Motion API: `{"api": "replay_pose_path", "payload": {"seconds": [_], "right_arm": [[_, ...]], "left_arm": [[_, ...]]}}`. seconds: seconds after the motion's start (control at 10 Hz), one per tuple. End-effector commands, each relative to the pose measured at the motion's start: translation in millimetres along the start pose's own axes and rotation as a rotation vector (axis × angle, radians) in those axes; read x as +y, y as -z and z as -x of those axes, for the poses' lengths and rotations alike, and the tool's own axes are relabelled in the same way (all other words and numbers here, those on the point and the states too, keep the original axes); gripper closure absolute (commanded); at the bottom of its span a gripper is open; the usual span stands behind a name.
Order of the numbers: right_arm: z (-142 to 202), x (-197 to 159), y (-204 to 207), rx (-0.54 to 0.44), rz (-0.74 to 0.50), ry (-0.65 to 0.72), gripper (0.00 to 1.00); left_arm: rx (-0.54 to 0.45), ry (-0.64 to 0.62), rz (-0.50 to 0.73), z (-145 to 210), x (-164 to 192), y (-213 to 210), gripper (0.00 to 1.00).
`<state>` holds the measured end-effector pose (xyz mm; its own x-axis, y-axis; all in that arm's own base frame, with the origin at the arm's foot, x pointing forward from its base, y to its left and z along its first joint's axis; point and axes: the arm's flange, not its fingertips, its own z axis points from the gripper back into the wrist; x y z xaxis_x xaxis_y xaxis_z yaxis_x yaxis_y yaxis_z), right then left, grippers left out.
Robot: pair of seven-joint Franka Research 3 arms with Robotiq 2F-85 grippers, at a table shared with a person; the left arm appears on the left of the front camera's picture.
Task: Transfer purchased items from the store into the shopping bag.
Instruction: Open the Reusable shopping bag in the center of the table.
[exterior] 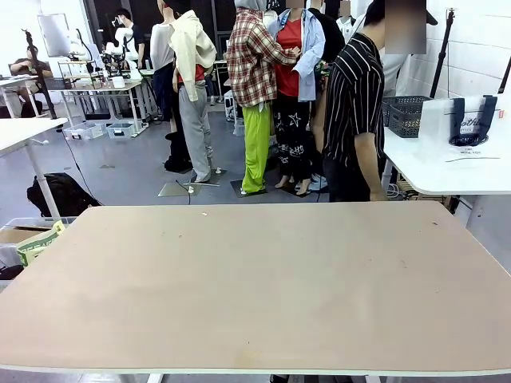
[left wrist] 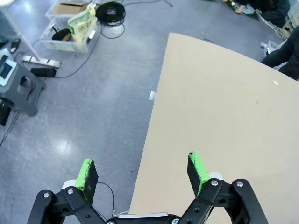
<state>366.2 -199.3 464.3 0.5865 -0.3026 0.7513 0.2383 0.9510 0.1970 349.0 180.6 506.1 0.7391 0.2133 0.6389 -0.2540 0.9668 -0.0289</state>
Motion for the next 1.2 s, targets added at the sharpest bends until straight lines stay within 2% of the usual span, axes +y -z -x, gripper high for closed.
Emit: {"api": "replay_pose_path", "payload": {"seconds": [0.0, 1.1], "right_arm": [[-8.7, 4.9, -14.5, -0.030, 0.028, -0.030, 0.00], [-8.7, 4.9, -14.5, -0.030, 0.028, -0.030, 0.00]], "left_arm": [[-0.008, 0.040, -0.007, -2.7, -8.9, -3.8, 0.00], [-0.008, 0.040, -0.007, -2.7, -8.9, -3.8, 0.00]]}}
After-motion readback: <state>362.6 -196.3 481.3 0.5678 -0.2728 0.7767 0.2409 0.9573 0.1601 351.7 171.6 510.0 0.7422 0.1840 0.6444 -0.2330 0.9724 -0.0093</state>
